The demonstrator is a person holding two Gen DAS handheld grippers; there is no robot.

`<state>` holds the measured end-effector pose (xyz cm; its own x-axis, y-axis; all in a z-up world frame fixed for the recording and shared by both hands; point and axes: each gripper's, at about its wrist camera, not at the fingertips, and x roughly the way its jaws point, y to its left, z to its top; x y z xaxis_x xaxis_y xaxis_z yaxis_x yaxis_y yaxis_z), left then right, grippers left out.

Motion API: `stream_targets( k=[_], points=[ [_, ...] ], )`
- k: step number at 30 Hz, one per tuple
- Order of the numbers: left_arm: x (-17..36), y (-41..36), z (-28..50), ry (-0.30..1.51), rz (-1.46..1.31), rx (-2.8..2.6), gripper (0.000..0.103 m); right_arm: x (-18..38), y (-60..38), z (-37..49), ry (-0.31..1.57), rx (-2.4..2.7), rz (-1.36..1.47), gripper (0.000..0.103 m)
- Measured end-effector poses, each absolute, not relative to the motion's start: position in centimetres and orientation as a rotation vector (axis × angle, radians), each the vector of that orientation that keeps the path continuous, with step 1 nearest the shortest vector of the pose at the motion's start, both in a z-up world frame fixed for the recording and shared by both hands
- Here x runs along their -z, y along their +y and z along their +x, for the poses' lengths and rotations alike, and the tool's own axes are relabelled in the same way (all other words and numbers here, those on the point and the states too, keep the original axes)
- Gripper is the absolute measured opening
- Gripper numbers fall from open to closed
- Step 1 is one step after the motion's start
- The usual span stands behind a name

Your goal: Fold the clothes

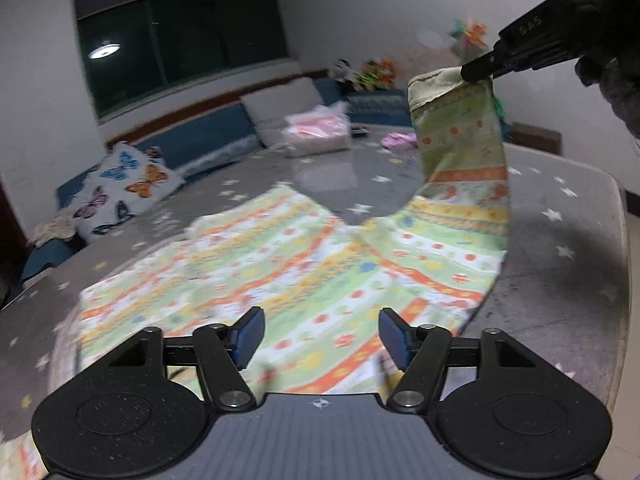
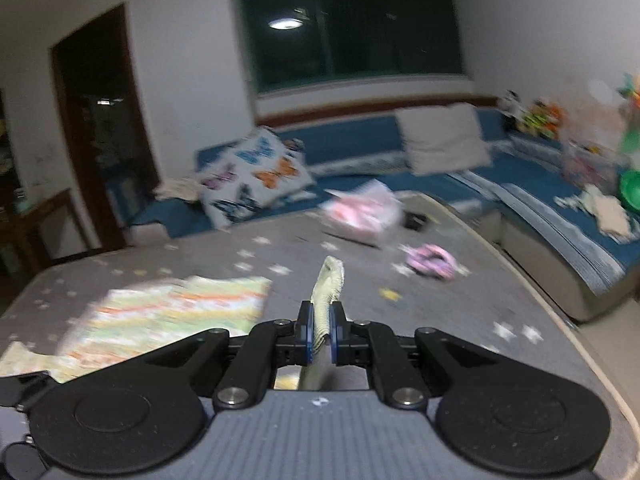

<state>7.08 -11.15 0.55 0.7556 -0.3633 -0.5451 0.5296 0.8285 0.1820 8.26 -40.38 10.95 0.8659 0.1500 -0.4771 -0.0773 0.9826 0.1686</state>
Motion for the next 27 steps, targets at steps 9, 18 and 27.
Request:
stream_targets(
  k=[9,18,27],
  points=[
    [-1.0,-3.2,5.8,0.505,0.249,0.322,0.085,-14.3,-29.1,11.0,0.466,-0.351,0.053,0.007],
    [-0.1,1.3,4.3,0.521,0.18,0.253,0.088,-13.6,-18.5,12.8,0.523,-0.547,-0.028,0.007],
    [0.2,2.4,3.7,0.535,0.15,0.219,0.089,-9.3,-12.9,13.0,0.658,-0.665,-0.046,0.009]
  ],
)
